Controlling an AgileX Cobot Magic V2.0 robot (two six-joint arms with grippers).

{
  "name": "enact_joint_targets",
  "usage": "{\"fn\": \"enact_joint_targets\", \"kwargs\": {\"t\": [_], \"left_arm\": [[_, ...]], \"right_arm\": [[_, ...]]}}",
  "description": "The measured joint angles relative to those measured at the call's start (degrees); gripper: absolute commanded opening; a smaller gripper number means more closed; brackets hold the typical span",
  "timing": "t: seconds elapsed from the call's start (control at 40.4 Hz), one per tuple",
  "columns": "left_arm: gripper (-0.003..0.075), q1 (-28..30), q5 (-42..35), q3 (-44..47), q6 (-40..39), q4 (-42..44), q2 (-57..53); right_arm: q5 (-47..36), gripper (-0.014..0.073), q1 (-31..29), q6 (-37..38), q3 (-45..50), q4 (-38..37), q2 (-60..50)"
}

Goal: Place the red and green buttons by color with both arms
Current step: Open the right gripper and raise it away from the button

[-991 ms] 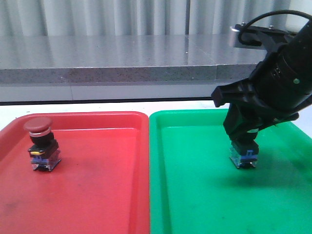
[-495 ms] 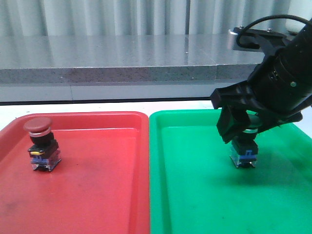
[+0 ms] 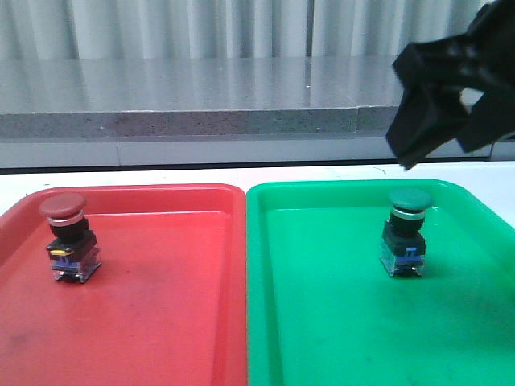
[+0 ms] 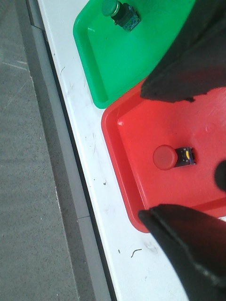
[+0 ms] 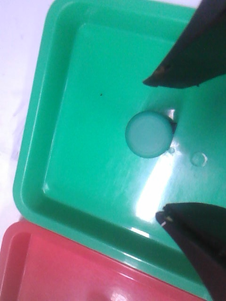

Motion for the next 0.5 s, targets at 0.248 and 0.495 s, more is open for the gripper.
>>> {"fn": "enact_joint_targets", "kwargs": {"t": [0.248,0.495], "left_arm": [[0.0461,0.0,0.0,0.0,0.0,0.0,0.0],[0.0461,0.0,0.0,0.0,0.0,0.0,0.0]], "right_arm": [[10.8,0.0524,0.0,0.0,0.0,-5.1,-15.1],[20.0,0.0524,0.0,0.0,0.0,-7.7,-27.8]]}}
